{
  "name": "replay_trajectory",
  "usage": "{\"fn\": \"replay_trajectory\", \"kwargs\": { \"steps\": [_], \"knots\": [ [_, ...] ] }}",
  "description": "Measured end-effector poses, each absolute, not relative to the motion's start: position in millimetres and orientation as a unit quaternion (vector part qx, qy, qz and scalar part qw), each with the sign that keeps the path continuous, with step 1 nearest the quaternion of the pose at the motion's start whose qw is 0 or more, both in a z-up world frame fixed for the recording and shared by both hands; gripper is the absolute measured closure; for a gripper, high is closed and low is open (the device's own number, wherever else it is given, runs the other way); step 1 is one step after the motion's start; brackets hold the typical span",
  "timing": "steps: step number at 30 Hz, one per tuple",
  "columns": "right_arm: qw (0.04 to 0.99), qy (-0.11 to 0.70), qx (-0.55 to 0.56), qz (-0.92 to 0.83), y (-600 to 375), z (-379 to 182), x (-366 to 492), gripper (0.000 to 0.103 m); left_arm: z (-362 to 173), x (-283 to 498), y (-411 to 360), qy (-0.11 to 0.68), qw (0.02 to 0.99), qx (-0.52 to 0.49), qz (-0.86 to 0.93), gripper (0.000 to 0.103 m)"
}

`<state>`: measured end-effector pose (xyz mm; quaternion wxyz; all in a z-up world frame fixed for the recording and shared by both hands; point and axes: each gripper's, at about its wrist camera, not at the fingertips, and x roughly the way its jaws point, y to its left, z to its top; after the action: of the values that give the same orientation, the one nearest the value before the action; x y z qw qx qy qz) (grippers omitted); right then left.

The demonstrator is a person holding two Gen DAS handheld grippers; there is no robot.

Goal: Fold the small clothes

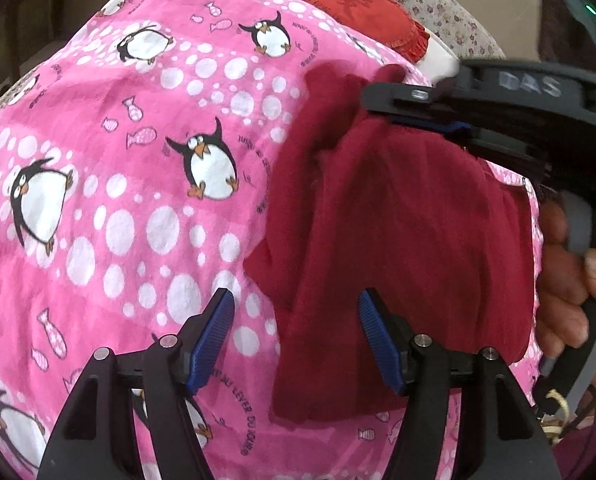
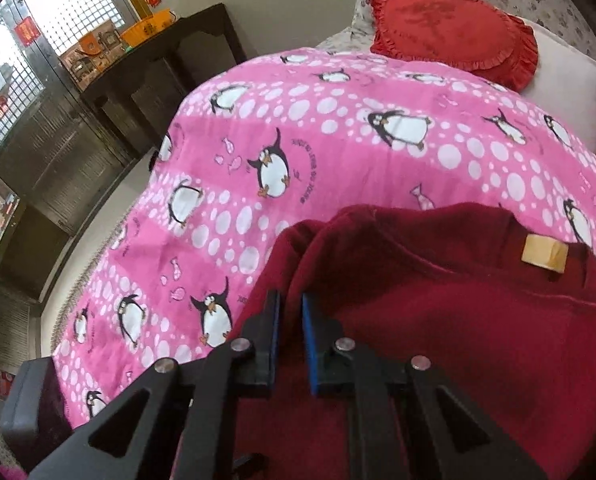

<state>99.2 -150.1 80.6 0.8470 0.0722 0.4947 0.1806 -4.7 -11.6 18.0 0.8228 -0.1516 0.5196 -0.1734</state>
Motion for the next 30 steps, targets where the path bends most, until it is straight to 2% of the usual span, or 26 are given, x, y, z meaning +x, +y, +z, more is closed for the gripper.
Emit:
{"fn": "replay_trajectory", "kwargs": {
  "steps": [6, 8, 9, 10, 12, 15, 19, 21, 23, 25, 26, 27, 29, 30],
  "knots": [
    [0.850, 0.488, 0.080, 0.181, -167, 95, 98, 0.096, 13, 9, -10, 0.512, 0.818, -0.181, -0.192, 0.059],
    [0.844, 0.496, 0.081, 0.187, -167, 92, 98, 0.095, 14, 9, -7, 0.502, 0.819, -0.198, -0.198, 0.071],
    [0.842, 0.498, 0.083, 0.191, -167, 91, 97, 0.089, 15, 8, -4, 0.495, 0.818, -0.210, -0.206, 0.082],
    [0.841, 0.498, 0.084, 0.195, -166, 90, 96, 0.083, 16, 8, -1, 0.491, 0.816, -0.219, -0.211, 0.086],
    [0.837, 0.503, 0.080, 0.202, -161, 89, 96, 0.058, 15, 6, 5, 0.482, 0.815, -0.236, -0.219, 0.090],
    [0.823, 0.526, 0.073, 0.202, -149, 81, 103, 0.038, 18, 1, 9, 0.475, 0.819, -0.234, -0.220, 0.092],
    [0.809, 0.559, 0.030, 0.177, -123, 63, 118, 0.033, 27, -5, 4, 0.463, 0.833, -0.212, -0.217, 0.093],
    [0.806, 0.569, 0.000, 0.162, -109, 53, 125, 0.026, 33, -6, 1, 0.457, 0.838, -0.201, -0.220, 0.094],
    [0.803, 0.577, -0.043, 0.145, -95, 42, 129, 0.026, 37, -3, -4, 0.456, 0.839, -0.198, -0.222, 0.095],
    [0.815, 0.562, -0.061, 0.130, -94, 40, 125, 0.042, 38, -3, -2, 0.460, 0.836, -0.201, -0.221, 0.095],
    [0.821, 0.554, -0.056, 0.129, -98, 43, 123, 0.063, 38, -1, -4, 0.462, 0.834, -0.205, -0.221, 0.095],
    [0.826, 0.546, -0.043, 0.136, -104, 47, 121, 0.078, 40, -1, -4, 0.463, 0.832, -0.208, -0.225, 0.094],
    [0.832, 0.533, -0.002, 0.153, -126, 60, 115, 0.084, 43, -3, -2, 0.468, 0.831, -0.202, -0.223, 0.091],
    [0.834, 0.529, 0.011, 0.157, -133, 64, 112, 0.085, 46, -2, -2, 0.468, 0.832, -0.198, -0.224, 0.084]
  ]
}}
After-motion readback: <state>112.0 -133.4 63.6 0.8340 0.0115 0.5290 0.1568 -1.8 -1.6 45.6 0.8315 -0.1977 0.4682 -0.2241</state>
